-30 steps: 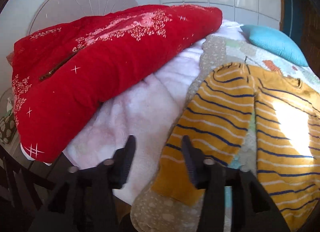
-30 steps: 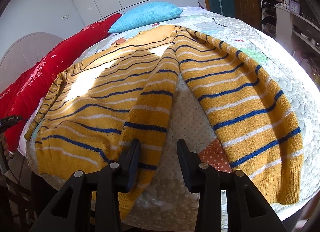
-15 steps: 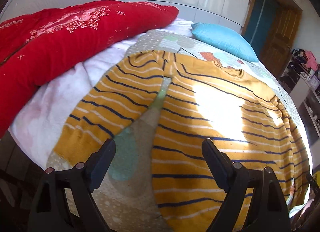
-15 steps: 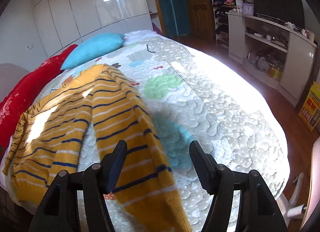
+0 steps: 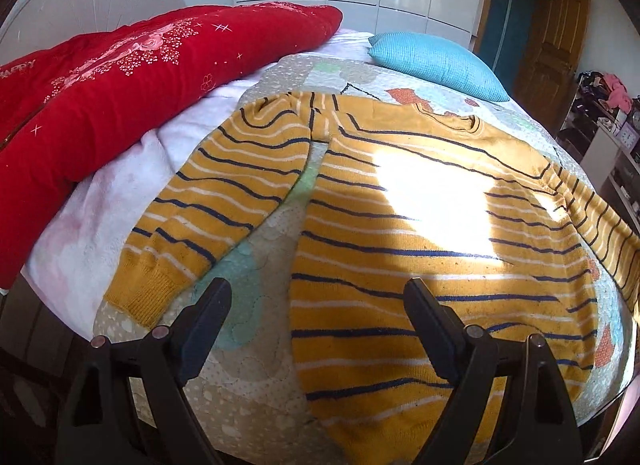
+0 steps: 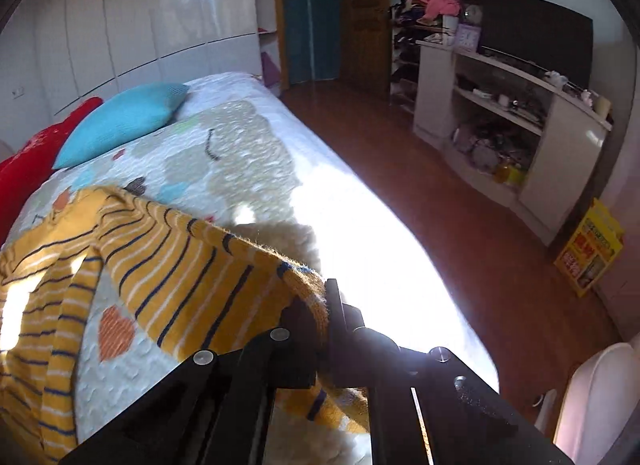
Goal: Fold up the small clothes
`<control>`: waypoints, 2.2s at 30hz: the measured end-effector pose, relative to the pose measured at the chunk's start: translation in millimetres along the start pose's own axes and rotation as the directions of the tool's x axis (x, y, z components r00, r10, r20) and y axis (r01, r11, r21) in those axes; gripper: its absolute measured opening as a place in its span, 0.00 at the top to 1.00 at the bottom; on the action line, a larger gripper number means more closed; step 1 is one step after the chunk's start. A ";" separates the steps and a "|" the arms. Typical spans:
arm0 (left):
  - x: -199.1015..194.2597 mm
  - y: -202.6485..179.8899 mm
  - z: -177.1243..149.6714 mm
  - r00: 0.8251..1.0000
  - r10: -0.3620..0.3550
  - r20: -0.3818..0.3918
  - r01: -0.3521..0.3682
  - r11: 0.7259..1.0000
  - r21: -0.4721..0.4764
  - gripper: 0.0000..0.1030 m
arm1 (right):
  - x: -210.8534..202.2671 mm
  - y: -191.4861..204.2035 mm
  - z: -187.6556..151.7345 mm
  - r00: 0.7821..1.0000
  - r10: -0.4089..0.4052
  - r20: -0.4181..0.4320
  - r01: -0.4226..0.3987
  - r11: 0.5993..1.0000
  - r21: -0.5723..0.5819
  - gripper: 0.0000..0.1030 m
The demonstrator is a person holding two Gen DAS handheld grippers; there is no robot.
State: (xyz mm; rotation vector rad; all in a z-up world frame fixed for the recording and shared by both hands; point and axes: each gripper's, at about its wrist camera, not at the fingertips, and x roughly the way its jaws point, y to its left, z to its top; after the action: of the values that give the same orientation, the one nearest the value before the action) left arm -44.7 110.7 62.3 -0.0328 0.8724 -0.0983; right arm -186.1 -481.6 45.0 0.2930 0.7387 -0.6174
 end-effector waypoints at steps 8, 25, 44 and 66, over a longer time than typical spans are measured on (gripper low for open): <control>-1.9 -6.8 -3.0 1.000 0.014 -0.006 -0.014 1.000 0.013 0.16 | 5.1 0.3 13.6 0.999 -0.048 0.023 0.045 0.995 0.092 0.45; 35.9 -56.3 -36.0 0.995 0.000 -0.098 0.014 0.990 0.139 0.17 | -48.2 191.0 -121.2 0.824 0.540 -0.173 -0.561 0.821 -0.106 0.40; 26.1 -61.2 -58.5 0.993 -0.005 -0.121 0.022 0.990 0.140 0.06 | -33.2 145.0 -130.8 0.807 0.556 -0.200 -0.555 0.829 0.070 0.40; 31.8 -68.0 -61.2 0.992 0.052 -0.116 -0.035 0.989 0.145 0.00 | -44.7 186.1 -146.2 0.903 0.408 -0.139 -0.425 0.896 -0.132 0.19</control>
State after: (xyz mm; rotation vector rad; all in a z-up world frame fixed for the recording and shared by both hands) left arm -76.3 40.5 3.3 0.1274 0.9829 -0.1230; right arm -175.3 -250.1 -20.6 0.3272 0.7947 -0.1327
